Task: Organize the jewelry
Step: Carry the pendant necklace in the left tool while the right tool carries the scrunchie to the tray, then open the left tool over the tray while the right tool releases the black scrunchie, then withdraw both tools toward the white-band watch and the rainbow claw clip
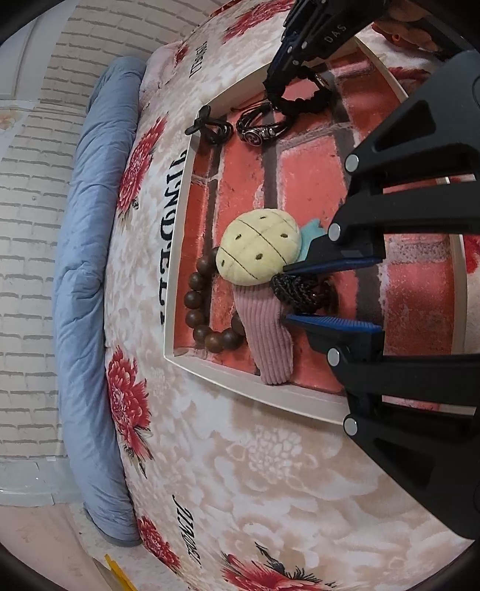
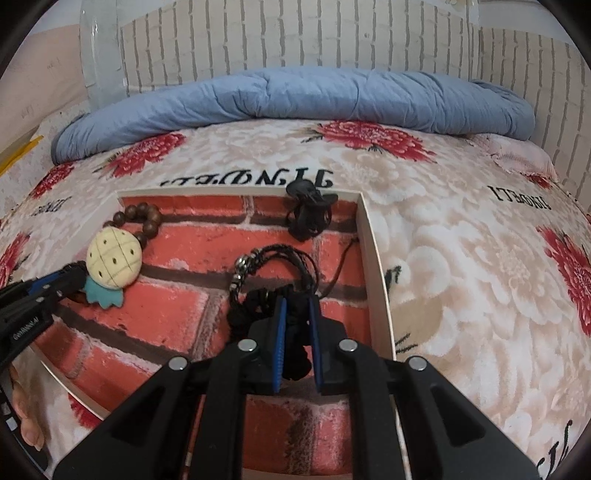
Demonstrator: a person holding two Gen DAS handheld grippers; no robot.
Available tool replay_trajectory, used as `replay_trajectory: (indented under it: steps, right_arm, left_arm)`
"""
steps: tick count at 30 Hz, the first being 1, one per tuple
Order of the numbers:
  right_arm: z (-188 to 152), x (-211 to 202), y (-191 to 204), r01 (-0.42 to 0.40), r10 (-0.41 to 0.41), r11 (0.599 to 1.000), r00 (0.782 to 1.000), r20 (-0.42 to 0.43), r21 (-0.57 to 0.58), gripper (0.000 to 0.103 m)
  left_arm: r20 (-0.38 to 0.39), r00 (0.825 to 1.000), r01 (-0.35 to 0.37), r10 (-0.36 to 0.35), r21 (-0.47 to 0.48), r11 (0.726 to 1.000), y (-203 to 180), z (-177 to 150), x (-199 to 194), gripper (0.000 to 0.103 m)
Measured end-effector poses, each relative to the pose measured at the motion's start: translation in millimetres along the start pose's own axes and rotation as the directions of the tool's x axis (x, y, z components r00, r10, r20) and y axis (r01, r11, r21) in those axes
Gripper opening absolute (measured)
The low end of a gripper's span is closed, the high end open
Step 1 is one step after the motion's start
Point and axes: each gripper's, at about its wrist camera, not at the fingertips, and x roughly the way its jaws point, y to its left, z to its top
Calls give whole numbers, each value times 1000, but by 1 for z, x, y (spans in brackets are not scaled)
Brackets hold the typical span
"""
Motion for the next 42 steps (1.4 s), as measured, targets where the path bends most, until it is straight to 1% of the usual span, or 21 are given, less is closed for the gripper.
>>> replay_trajectory:
  steps: [7, 13, 30, 34, 35, 36, 37, 38, 39, 40, 41, 42]
  right_arm:
    - [-2, 4, 2, 7, -7, 1000, 1000, -8, -9, 13]
    - [-3, 7, 0, 7, -7, 1000, 1000, -16, -5, 13]
    - [-7, 16, 3, -9, 8, 1000, 999, -43, -18, 13]
    - [-8, 17, 3, -13, 12, 1000, 999, -51, -19, 16]
    - [-8, 16, 4, -13, 11, 1000, 999, -52, -21, 16]
    - [-7, 15, 4, -12, 11, 1000, 999, -49, -23, 16]
    - [-7, 13, 4, -13, 12, 1000, 999, -44, -24, 17]
    - [-6, 10, 5, -11, 10, 1000, 999, -38, -27, 18]
    - [-6, 8, 5, -12, 11, 1000, 999, -31, -28, 21]
    - [-5, 4, 5, -7, 7, 1000, 1000, -19, -30, 32]
    - [-5, 1, 5, -5, 4, 1000, 1000, -9, -31, 44]
    - [-4, -2, 6, -6, 6, 999, 1000, 3, -31, 47]
  left_arm:
    - [-16, 1000, -13, 13, 12, 1000, -1, -3, 5, 20]
    - [-17, 1000, -11, 11, 10, 1000, 0, -4, 6, 20]
    - [-44, 999, 17, -17, -7, 1000, 1, -7, 13, 21]
    - [-41, 999, 13, -13, -5, 1000, 1, -7, 12, 22]
    - [-42, 999, 13, -13, -2, 1000, 0, -7, 11, 23]
    - [-39, 999, 12, -12, 0, 1000, -1, -7, 10, 28]
    - [-31, 999, 7, -7, 4, 1000, -1, -7, 7, 37]
    - [-22, 1000, 4, -3, 8, 1000, -3, -6, 5, 42]
    - [-9, 1000, 1, 0, 14, 1000, -4, -5, 1, 49]
    - [0, 1000, -2, 2, 18, 1000, -6, -5, -2, 55]
    - [11, 1000, -6, 5, 25, 1000, -7, -5, -7, 57]
    - [21, 1000, -8, 7, 31, 999, -9, -4, -11, 63]
